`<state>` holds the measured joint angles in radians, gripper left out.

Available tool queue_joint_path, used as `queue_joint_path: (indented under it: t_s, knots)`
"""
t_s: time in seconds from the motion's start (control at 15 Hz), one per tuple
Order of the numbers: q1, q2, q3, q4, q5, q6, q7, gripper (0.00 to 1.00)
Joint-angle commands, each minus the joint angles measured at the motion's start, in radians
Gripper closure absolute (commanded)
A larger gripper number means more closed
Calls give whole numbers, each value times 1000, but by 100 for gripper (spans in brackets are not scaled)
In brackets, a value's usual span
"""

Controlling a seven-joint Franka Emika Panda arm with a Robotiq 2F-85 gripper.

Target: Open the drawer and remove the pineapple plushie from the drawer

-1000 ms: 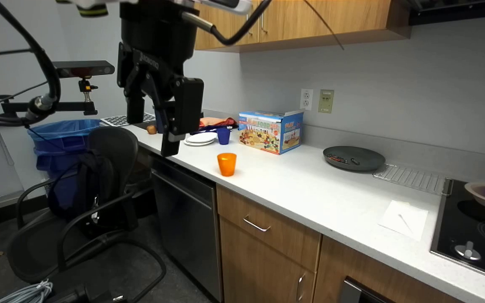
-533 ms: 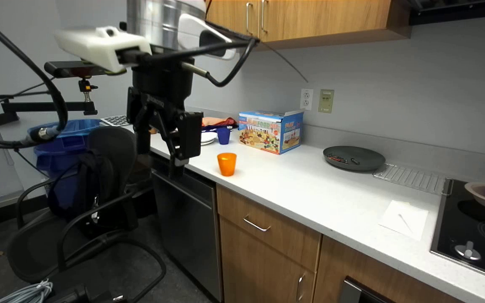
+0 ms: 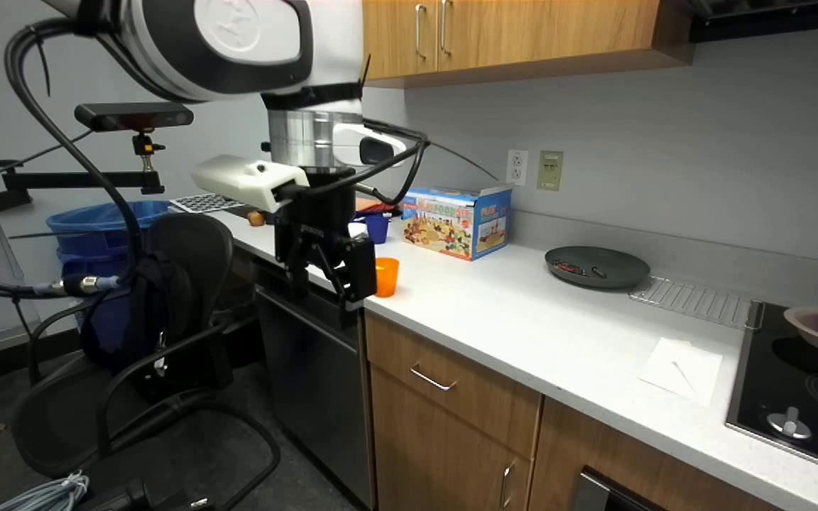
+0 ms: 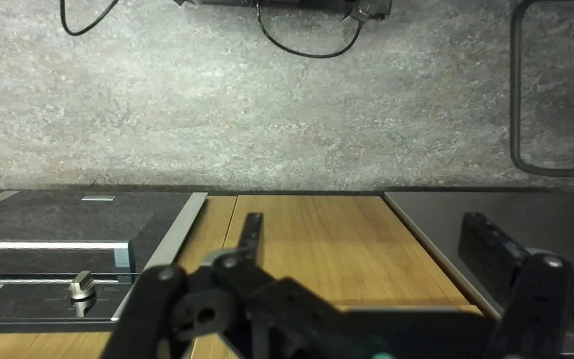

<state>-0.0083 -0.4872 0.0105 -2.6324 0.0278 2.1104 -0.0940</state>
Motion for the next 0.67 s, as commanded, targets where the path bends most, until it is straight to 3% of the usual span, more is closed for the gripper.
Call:
queue_joint_path:
  t_s: [0.0,0.13,0.2,0.6]
  knots:
    - [20,134,83,25,-46,128,145,0]
    - [33,184,113,29,-48,174,207,0]
    - [35,127,80,6,-30,136,150,0]
    - [45,182,101,20,-31,169,190,0]
